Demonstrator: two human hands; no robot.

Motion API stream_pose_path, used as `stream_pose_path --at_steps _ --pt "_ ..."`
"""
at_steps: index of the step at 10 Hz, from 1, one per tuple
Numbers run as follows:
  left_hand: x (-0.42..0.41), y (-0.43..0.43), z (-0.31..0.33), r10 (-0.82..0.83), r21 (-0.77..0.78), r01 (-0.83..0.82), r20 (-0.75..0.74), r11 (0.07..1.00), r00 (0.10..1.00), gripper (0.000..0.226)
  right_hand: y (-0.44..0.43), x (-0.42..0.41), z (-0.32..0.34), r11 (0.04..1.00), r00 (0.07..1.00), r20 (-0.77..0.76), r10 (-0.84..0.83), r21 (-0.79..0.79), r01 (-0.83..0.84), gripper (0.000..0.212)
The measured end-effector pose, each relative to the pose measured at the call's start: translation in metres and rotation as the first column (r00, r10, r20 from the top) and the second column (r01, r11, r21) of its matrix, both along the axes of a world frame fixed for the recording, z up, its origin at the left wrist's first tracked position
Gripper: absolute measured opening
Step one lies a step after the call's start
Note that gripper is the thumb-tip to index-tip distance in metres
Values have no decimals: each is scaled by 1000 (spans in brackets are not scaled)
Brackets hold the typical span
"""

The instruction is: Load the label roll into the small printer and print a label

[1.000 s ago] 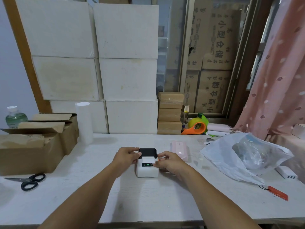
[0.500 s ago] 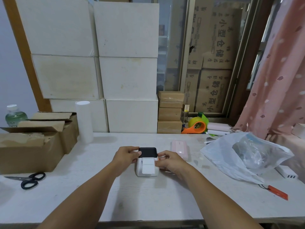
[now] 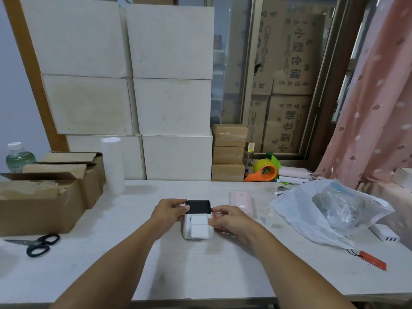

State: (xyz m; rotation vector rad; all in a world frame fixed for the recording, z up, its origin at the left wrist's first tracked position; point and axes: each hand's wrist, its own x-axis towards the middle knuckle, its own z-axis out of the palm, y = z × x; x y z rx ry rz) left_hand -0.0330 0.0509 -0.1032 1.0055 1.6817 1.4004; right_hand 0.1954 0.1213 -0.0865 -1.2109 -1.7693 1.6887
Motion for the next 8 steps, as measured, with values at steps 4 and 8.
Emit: stream_pose_path --at_steps 4,8 --pt "5 -1 -6 72 -7 -72 -6 997 997 35 -3 -1 -7 999 998 -46 -33 29 34 40" --pt "26 -10 44 -11 -200 -141 -613 970 790 42 -4 -10 24 962 946 324 -17 262 -72 28"
